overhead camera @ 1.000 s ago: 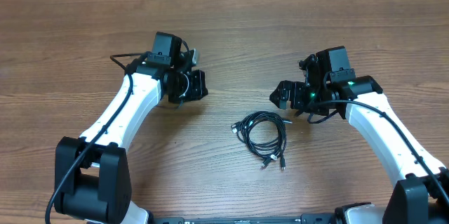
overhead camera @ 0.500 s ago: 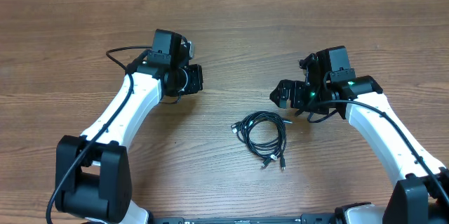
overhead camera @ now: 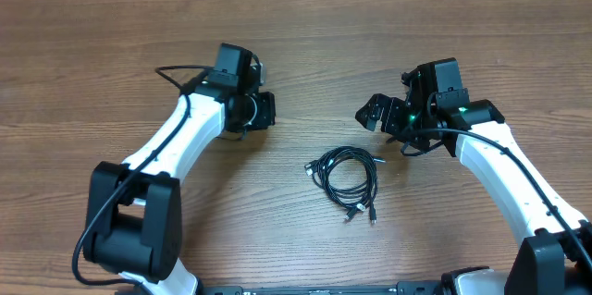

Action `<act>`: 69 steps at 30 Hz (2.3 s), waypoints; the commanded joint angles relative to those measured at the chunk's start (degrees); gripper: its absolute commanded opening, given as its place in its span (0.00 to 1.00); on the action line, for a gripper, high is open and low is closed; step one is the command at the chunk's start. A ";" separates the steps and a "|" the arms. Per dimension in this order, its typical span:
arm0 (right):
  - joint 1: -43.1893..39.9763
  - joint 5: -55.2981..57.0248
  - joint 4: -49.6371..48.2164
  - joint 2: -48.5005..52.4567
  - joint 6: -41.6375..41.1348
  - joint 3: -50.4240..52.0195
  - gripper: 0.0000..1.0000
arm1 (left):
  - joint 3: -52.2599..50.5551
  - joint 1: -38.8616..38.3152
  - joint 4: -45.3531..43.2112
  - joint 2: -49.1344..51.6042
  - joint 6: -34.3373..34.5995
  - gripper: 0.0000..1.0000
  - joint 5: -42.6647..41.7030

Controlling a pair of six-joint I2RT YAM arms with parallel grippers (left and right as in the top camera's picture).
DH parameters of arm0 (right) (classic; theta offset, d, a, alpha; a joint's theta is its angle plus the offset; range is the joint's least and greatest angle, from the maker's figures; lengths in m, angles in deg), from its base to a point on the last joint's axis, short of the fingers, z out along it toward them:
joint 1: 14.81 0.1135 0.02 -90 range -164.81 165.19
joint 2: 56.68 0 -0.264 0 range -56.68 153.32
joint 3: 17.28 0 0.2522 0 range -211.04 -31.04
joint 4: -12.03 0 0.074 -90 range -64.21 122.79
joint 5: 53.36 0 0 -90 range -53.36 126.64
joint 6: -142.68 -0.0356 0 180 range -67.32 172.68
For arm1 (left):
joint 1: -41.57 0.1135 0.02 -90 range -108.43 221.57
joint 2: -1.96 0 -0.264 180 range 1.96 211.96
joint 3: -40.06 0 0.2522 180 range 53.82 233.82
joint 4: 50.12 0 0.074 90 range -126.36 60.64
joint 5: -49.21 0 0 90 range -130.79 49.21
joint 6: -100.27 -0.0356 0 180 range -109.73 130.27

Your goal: Untangle cables

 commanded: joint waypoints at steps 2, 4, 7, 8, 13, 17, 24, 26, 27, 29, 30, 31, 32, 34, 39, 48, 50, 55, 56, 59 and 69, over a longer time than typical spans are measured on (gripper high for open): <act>-0.20 1.60 -0.42 -0.13 -1.62 -1.09 1.00 | 0.70 -1.53 0.22 2.45 -0.07 0.04 0.42; -0.20 2.12 -0.42 -0.13 -1.64 -1.05 1.00 | 0.70 -1.97 0.24 2.93 -0.09 0.04 0.46; -0.20 2.36 -0.42 -0.13 -1.62 -0.98 1.00 | 0.70 -2.34 0.50 3.41 -0.09 0.04 0.83; -0.20 2.36 -0.42 -0.13 -1.62 -0.98 1.00 | 0.70 -2.36 0.59 3.48 -0.09 0.04 0.90; -0.20 2.36 -0.68 -0.13 -1.64 -0.98 1.00 | 0.68 -2.36 0.61 4.35 -0.04 0.04 2.29; -0.20 2.34 -1.70 -0.13 -1.64 -0.94 1.00 | 0.66 -2.40 0.42 5.18 -0.02 0.09 5.05; -0.20 2.38 -2.14 -0.13 -1.62 -0.87 1.00 | 0.66 -2.40 0.04 6.05 -0.04 0.24 5.97; -0.20 2.40 -2.14 -0.13 -1.62 -0.87 1.00 | 0.57 -2.40 0.00 6.27 -0.02 0.23 5.99; -0.20 2.56 -2.14 -0.13 -1.64 -0.87 1.00 | 0.57 -2.40 0.00 6.38 -0.02 0.23 5.97; -0.20 2.86 -2.14 -0.13 -1.62 -0.87 1.00 | 0.57 -2.40 0.00 6.88 -0.02 0.24 5.97; -0.20 3.13 -2.14 -0.13 -1.64 -0.87 1.00 | 0.57 -2.40 0.02 7.15 -0.02 0.25 5.97; -0.20 3.30 -2.12 -0.13 -1.64 -0.87 1.00 | 0.57 -2.40 0.02 7.56 -0.02 0.26 5.95; -0.20 3.41 -2.12 -0.13 -1.62 -0.87 1.00 | 0.57 -2.40 0.02 7.96 0.00 0.27 5.90; -0.20 3.41 -2.12 -0.13 -1.62 -0.87 1.00 | 0.57 -2.40 0.07 8.70 0.76 0.28 5.86; -0.20 3.41 -2.12 -0.13 -1.62 -0.83 1.00 | 0.57 -2.40 0.17 8.94 1.95 0.33 5.88; -0.20 3.41 -2.14 -0.13 -1.62 -0.83 1.00 | 0.57 -2.43 0.17 8.94 2.25 0.37 5.92; -0.20 3.48 -2.14 -0.13 -1.64 -0.83 1.00 | 0.57 -2.40 0.15 8.94 2.34 0.38 5.92; -0.20 4.09 -2.16 -0.13 -1.64 -0.83 1.00 | 0.57 -2.43 -0.46 8.94 2.34 0.41 5.92; -0.20 4.09 -2.23 -0.13 -1.64 -0.83 1.00 | 0.57 -2.43 -0.76 8.94 2.34 0.41 5.92; -0.20 4.15 -2.67 -0.09 -1.64 -0.83 1.00 | 0.57 -2.43 -1.84 8.94 2.34 0.45 5.95; -0.04 5.79 -3.65 2.19 -1.66 -0.76 1.00 | 0.57 -2.54 -3.80 8.94 2.34 0.42 6.45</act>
